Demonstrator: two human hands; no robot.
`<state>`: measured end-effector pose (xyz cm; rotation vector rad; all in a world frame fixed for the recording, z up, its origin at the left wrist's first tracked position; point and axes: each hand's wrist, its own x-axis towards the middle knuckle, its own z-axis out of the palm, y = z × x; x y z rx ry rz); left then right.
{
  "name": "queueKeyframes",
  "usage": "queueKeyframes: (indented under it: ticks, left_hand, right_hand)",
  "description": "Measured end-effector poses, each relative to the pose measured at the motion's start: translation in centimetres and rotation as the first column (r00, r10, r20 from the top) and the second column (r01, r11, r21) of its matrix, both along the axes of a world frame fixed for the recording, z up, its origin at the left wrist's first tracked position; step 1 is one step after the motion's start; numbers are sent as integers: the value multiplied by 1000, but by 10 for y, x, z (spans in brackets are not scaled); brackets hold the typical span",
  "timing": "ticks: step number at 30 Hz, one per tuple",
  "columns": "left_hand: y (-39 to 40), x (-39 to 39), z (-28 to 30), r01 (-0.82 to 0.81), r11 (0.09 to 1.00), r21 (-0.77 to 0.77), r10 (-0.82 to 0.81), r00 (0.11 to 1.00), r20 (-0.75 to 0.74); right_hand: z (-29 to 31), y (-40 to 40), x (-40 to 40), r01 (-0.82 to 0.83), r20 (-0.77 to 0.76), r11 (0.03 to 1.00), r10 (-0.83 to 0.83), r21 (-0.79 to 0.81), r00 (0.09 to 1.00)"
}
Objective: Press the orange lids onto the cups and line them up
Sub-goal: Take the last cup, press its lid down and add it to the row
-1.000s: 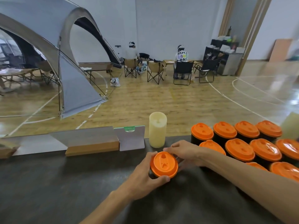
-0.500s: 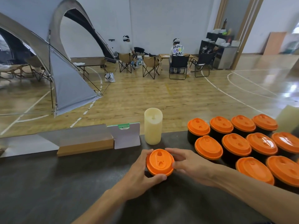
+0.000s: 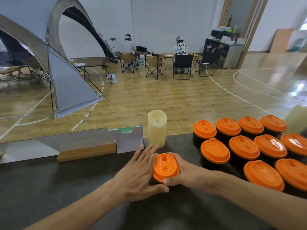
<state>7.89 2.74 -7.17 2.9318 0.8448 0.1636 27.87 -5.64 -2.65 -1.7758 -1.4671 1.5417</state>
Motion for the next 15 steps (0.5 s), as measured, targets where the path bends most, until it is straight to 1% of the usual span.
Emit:
queueKeyframes:
  ticks: [2,4,6,7,8,10,12,13,15]
  left_hand:
    - [0,-1,2,-1,1000,-28,0,999,-32]
    - [0,-1,2,-2,996,-91,-2,999,-35]
    - [-1,-1,1,-20,973,-230,14,1000,-28]
    - [-3,0,-1,-43,942,-332,39,999,-17]
    - [-6,1,-2,-64,900,-430,74,997,5]
    - [-12,4,-4,-96,825,-557,151,987,53]
    - [-19,8,-5,-110,765,-635,233,966,113]
    - [-22,10,-4,-98,716,-691,283,946,159]
    - [-29,13,0,-31,568,-823,400,884,243]
  right_hand:
    - [-2,2,-4,-36,89,997,30,65,996]
    - [-3,0,-9,-46,174,991,23,129,985]
    - [-3,-4,-10,-69,310,984,15,162,951]
    - [-3,-6,-9,-116,423,977,31,177,906]
    - [-4,-7,-6,-185,542,963,51,194,839]
    - [-5,-8,-1,-320,701,925,88,207,708]
    - [-6,-7,4,-411,786,894,120,180,606]
    - [-6,-6,6,-440,812,884,135,161,568]
    - [-8,-5,7,-458,830,878,149,138,537]
